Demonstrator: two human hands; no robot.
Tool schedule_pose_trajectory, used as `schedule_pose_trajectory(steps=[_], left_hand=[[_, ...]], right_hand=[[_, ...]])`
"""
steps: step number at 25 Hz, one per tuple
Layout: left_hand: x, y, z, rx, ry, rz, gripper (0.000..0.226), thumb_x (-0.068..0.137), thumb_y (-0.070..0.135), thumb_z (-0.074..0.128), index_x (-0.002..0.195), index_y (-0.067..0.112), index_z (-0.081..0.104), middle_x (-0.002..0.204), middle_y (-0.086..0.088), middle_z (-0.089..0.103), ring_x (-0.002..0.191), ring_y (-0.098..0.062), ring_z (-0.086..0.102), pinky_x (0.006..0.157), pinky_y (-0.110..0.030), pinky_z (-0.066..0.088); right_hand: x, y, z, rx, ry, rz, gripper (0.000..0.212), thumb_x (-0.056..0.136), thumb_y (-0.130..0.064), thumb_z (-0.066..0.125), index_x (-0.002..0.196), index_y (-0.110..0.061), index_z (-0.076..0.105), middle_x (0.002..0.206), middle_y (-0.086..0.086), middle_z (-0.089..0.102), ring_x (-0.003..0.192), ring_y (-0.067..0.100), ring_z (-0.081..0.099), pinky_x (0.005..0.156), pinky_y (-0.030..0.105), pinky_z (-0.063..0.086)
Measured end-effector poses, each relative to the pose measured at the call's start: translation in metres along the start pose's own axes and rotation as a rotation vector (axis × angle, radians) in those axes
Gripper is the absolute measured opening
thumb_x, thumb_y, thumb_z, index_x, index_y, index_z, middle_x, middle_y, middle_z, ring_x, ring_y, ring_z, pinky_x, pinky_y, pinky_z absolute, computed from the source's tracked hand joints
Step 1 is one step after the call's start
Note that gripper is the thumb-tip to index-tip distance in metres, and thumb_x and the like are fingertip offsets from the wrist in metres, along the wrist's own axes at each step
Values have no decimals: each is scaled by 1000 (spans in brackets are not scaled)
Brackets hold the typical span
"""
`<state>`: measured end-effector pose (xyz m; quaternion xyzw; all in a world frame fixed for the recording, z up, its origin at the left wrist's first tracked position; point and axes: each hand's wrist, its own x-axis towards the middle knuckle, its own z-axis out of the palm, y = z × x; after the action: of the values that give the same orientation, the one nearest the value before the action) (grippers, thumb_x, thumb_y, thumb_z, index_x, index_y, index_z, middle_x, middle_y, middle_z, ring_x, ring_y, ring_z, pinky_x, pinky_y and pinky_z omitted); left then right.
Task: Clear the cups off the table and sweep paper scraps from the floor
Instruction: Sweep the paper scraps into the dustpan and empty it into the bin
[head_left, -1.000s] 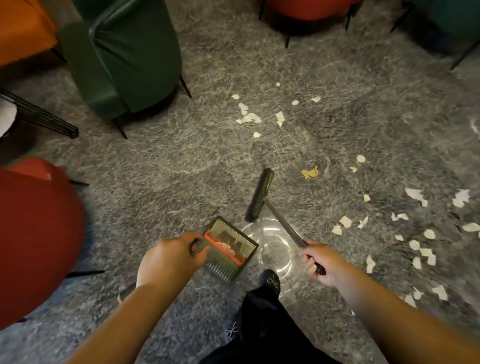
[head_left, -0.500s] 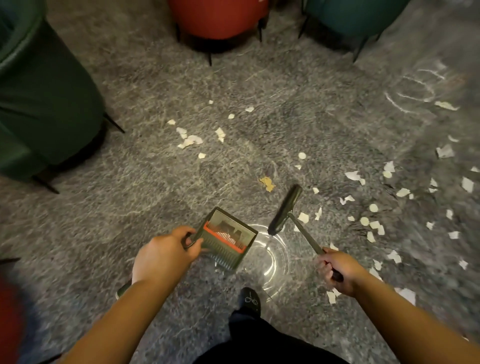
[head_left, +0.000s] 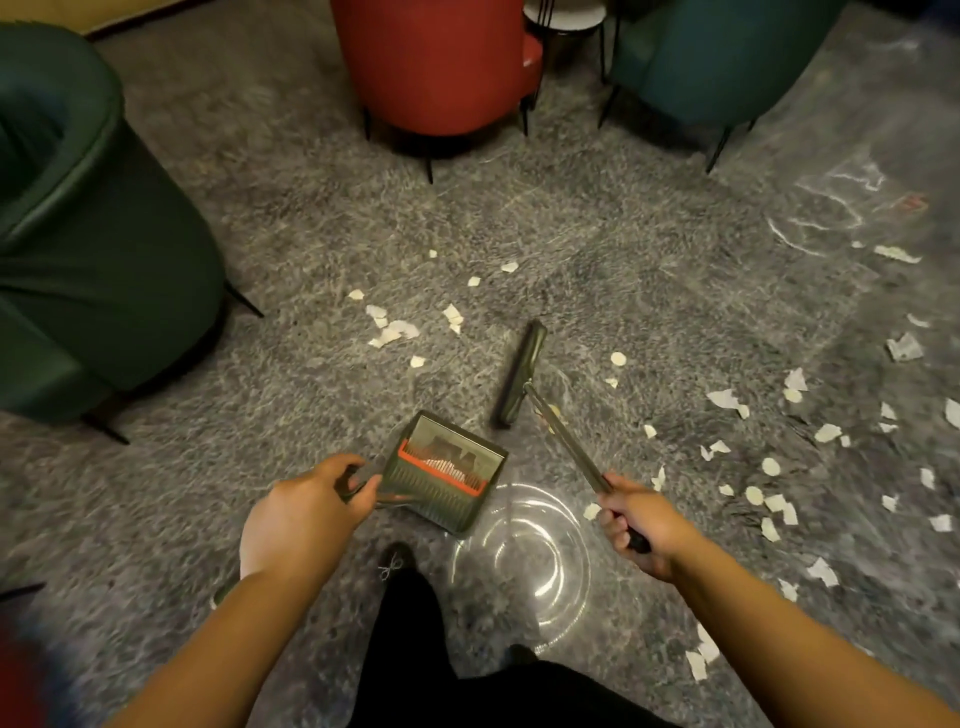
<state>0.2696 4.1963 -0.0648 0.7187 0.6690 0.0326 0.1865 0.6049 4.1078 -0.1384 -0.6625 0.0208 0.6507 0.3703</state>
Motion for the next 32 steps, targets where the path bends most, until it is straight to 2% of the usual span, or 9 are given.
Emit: schedule_pose_trajectory(steps=[5, 8, 10, 12, 15, 21, 24, 27, 32], left_hand=[[88, -65, -40, -86, 5, -77, 29, 86, 54, 60, 109, 38, 62, 82, 6, 68, 72, -19, 62, 63, -33, 55], [135, -96, -56, -84, 17, -69, 26, 85, 53, 62, 107, 40, 63, 77, 12, 65, 68, -14, 59, 60, -28, 52], [168, -113, -61, -65, 18, -54, 27, 84, 54, 61, 108, 42, 62, 75, 12, 63, 66, -13, 58, 55, -25, 47], [201, -122, -64, -33, 13, -47, 28, 85, 56, 58, 109, 43, 60, 79, 10, 65, 67, -14, 59, 56, -25, 47], [255, -125, -63, -10, 3, -39, 28, 85, 58, 53, 108, 43, 57, 81, 9, 65, 68, -16, 58, 57, -27, 49], [369, -115, -60, 38, -42, -71, 28, 85, 61, 52, 106, 43, 57, 67, 13, 49, 60, -13, 49, 49, -22, 37], [424, -109, -66, 50, -41, -86, 28, 84, 58, 53, 106, 42, 59, 71, 11, 54, 63, -15, 50, 52, -24, 38], [469, -105, -73, 91, -69, -95, 27, 83, 60, 53, 102, 42, 59, 66, 13, 49, 62, -15, 50, 52, -25, 38], [534, -111, -89, 131, -148, -38, 25, 83, 58, 57, 102, 42, 62, 69, 12, 52, 65, -14, 53, 53, -24, 40]], right_hand=[[37, -50, 99, -40, 18, -1, 41, 96, 2, 39, 122, -29, 38, 51, 2, 44, 33, 6, 34, 30, 15, 24], [57, -75, 152, -107, 15, 14, 26, 95, 3, 38, 112, -15, 46, 48, 1, 44, 32, 5, 33, 31, 13, 24], [72, -91, 180, -120, 28, -8, 24, 93, 4, 38, 106, -12, 50, 48, 2, 43, 33, 6, 31, 32, 12, 23], [86, -108, 199, -148, 43, -19, 25, 93, 5, 39, 106, -11, 51, 49, 3, 41, 33, 7, 30, 33, 12, 22], [111, -141, 216, -199, 78, -46, 30, 93, 5, 43, 119, -8, 52, 52, 5, 39, 32, 8, 30, 34, 12, 23], [183, -236, 245, -337, 128, -37, 18, 92, 5, 46, 97, -12, 51, 52, 7, 40, 29, 8, 31, 34, 11, 25], [217, -288, 259, -462, 162, -19, 20, 90, 7, 46, 87, -12, 50, 44, 6, 40, 28, 9, 30, 34, 11, 25], [245, -335, 272, -576, 189, 17, 21, 88, 8, 45, 82, -12, 48, 39, 4, 39, 30, 11, 30, 35, 12, 26], [280, -371, 310, -687, 176, 70, 16, 89, 5, 46, 80, -7, 50, 49, 9, 44, 36, 13, 35, 36, 16, 29]])
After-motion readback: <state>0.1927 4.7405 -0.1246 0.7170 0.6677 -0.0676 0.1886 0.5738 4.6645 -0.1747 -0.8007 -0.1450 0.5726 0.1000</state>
